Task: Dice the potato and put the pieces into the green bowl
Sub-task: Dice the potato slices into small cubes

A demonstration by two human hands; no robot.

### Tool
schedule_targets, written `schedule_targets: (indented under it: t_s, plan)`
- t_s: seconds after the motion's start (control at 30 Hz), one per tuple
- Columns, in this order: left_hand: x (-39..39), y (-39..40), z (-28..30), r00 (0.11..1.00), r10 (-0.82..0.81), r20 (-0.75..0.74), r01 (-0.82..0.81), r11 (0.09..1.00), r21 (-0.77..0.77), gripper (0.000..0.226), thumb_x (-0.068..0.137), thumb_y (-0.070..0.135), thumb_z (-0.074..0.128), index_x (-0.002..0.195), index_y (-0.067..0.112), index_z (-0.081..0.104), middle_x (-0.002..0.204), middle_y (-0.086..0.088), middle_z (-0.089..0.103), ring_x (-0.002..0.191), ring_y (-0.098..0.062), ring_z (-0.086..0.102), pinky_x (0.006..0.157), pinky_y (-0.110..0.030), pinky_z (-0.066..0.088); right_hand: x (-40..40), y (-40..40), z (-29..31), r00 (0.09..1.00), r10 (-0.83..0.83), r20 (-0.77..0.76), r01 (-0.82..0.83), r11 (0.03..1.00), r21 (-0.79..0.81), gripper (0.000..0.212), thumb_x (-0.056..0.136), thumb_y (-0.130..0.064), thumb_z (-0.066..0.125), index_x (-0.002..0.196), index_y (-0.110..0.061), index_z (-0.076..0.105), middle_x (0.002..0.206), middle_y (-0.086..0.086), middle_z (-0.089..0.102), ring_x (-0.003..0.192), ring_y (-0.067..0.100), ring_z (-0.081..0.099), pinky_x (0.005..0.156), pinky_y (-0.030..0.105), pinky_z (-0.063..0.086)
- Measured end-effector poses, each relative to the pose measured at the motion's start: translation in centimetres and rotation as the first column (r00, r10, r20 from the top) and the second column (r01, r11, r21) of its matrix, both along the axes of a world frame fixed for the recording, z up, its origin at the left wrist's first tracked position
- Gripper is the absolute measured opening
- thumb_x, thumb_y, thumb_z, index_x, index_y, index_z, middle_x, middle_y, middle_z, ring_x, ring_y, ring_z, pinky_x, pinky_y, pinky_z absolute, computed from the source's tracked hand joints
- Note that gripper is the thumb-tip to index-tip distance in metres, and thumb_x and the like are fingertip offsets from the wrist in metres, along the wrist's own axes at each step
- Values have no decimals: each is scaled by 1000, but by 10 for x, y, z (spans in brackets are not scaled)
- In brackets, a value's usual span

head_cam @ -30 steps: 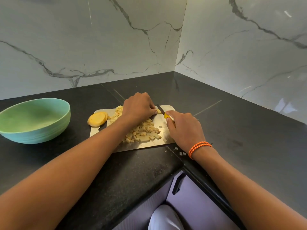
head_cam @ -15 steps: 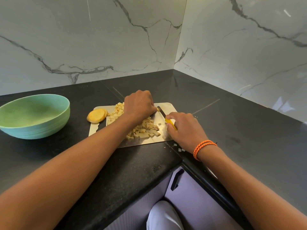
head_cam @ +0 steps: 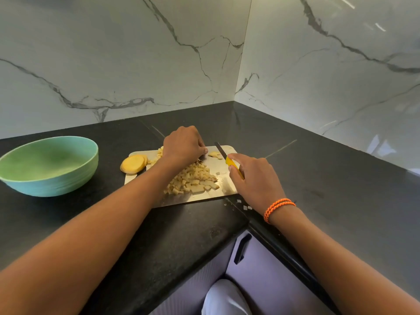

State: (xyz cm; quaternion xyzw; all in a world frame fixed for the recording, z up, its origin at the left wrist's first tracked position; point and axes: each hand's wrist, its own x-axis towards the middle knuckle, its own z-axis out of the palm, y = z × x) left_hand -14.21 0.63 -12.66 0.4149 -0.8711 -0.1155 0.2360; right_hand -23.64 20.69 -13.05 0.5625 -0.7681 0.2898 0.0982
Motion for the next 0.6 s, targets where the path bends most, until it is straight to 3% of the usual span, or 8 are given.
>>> schedule_targets:
  t_s: [0.27, 0.47, 0.6]
  plan:
    - [2, -6, -4, 999, -43, -11, 43, 999, -7, 8, 90, 36, 82, 88, 29, 85, 80, 16, 75, 75, -7, 66, 73, -35, 61, -8, -25, -13, 1000, 12, 16, -13, 997, 79, 44, 102, -39, 46, 143, -30, 56, 91, 7, 72, 78, 25, 66, 76, 44, 59]
    - [1, -8, -7, 999, -50, -3, 50, 998, -26, 8, 90, 36, 81, 88, 29, 84, 78, 16, 73, 75, -8, 66, 72, -33, 61, -12, -24, -16, 1000, 20, 8, -20, 999, 47, 42, 102, -37, 47, 142, -28, 58, 87, 7, 71, 73, 24, 64, 72, 42, 59]
    - [1, -5, -7, 997, -72, 2, 72, 997, -42, 13, 91, 43, 80, 91, 31, 83, 84, 17, 74, 76, -7, 65, 62, -25, 51, -13, -24, -16, 999, 37, -6, -36, 996, 80, 37, 102, -34, 50, 135, -26, 64, 93, 8, 73, 79, 26, 65, 78, 44, 58]
